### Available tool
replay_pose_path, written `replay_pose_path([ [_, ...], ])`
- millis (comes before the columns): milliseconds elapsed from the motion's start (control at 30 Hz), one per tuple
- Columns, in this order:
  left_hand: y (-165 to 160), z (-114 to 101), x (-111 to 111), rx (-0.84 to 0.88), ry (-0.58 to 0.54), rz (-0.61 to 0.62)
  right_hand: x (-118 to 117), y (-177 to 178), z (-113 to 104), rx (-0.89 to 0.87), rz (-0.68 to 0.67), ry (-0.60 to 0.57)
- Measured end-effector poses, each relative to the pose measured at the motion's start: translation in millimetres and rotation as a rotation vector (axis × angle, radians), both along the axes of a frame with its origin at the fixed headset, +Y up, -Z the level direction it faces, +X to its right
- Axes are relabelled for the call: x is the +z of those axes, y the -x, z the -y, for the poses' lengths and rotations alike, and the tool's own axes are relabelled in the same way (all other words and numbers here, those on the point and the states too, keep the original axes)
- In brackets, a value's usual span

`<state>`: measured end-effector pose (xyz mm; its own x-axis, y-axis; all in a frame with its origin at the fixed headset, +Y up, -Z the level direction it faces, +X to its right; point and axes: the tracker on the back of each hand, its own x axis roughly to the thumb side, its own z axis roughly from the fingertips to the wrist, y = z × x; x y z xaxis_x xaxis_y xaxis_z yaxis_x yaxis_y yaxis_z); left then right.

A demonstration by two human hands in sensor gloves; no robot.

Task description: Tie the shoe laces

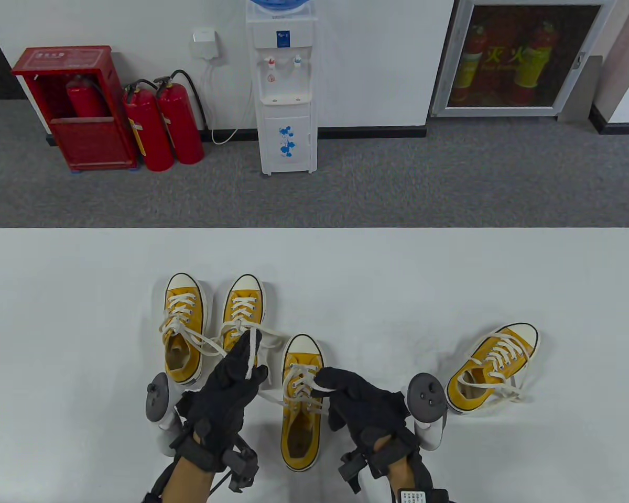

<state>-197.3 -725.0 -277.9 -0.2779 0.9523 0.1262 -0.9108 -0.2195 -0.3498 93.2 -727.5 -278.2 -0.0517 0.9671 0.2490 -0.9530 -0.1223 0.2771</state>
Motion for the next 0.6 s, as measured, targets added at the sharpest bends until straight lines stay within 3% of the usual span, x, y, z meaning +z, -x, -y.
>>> replay_pose_path([
  [167,-15.7,1.8,2.0,-0.16,-0.026,0.053,4.7,11.8,-3.2,0.026,-0.07,-0.022],
  [600,-28.6,17.3,1.2,-0.285,-0.003,0.122,12.3,18.4,-9.3,-0.044,-0.072,-0.049],
])
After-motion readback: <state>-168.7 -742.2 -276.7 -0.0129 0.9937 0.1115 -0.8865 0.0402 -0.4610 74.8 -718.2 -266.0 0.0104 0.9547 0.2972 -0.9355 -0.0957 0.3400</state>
